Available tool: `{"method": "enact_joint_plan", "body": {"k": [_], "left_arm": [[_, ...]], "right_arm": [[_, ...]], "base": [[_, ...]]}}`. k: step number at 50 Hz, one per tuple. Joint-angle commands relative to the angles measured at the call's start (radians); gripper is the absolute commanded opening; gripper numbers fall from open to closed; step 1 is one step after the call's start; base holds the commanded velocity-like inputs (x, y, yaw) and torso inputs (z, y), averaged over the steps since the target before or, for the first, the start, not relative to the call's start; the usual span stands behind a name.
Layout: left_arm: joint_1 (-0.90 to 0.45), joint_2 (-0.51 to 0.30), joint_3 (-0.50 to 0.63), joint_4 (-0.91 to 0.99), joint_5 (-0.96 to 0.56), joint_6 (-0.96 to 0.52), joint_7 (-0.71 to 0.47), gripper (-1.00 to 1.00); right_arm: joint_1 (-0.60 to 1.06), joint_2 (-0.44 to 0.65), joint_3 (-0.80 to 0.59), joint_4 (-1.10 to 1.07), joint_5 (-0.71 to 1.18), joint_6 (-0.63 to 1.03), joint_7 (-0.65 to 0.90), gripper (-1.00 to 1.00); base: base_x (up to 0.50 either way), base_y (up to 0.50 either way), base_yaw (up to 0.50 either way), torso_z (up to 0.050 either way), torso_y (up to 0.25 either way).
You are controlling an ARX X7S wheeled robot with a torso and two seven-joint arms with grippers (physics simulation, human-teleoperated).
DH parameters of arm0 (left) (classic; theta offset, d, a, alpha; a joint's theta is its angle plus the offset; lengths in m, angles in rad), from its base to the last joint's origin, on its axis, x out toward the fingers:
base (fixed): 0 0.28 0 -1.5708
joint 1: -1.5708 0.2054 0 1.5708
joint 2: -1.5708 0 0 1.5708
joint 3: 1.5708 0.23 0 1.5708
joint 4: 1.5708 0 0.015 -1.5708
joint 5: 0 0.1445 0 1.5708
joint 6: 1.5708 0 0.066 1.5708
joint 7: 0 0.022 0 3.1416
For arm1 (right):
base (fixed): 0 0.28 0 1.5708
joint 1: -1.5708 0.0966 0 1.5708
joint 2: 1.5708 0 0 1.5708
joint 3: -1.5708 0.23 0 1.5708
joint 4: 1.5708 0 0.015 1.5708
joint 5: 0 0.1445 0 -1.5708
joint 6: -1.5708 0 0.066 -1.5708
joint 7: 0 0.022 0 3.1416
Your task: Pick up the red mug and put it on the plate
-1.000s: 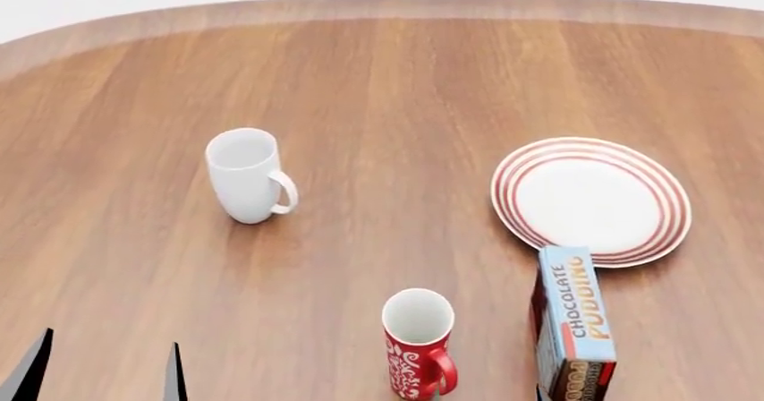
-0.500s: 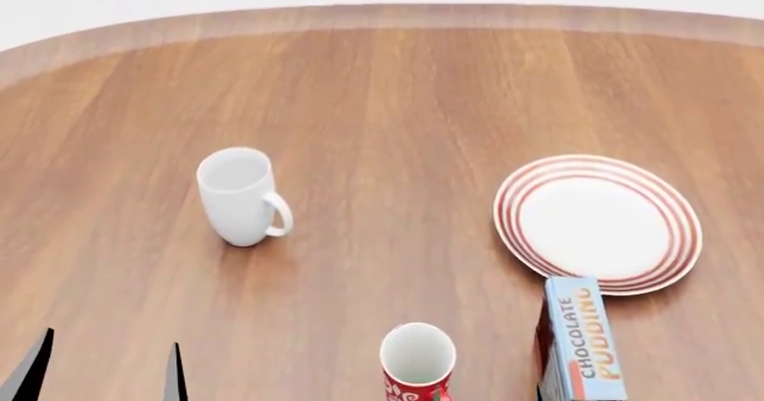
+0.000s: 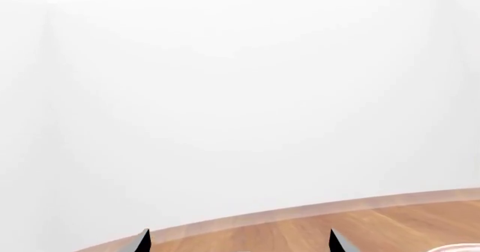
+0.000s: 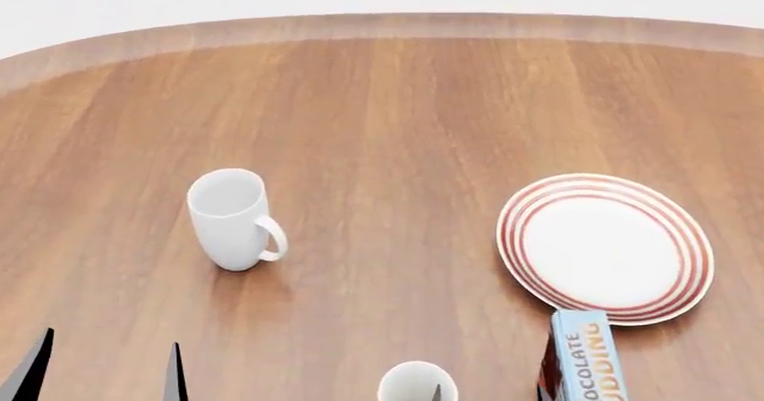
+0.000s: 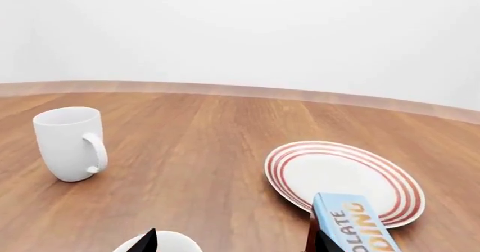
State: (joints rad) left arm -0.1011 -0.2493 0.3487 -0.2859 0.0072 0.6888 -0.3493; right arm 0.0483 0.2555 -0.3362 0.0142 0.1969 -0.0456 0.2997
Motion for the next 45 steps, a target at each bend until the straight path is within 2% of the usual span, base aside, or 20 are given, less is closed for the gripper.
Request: {"method": "enact_joint_plan", "body": {"k": [1,45], "left_arm": [[-0.001,-0.003,0.004,0.0,0.0,0.0,-0.004,1.0],[-0.005,-0.013,0.021,-0.001,-0.004,0.002,-0.017,1.0]], "right_arm": [[0.001,0.003,-0.004,-0.001,0.003,0.0,0.005,1.0],[0.004,0.013,-0.017,0.005,0.014,-0.011,0.017,1.0]], "base": [[0.14,0.0,0.0,0.0,0.0],[0.14,0.0,0.0,0.0,0.0]]}}
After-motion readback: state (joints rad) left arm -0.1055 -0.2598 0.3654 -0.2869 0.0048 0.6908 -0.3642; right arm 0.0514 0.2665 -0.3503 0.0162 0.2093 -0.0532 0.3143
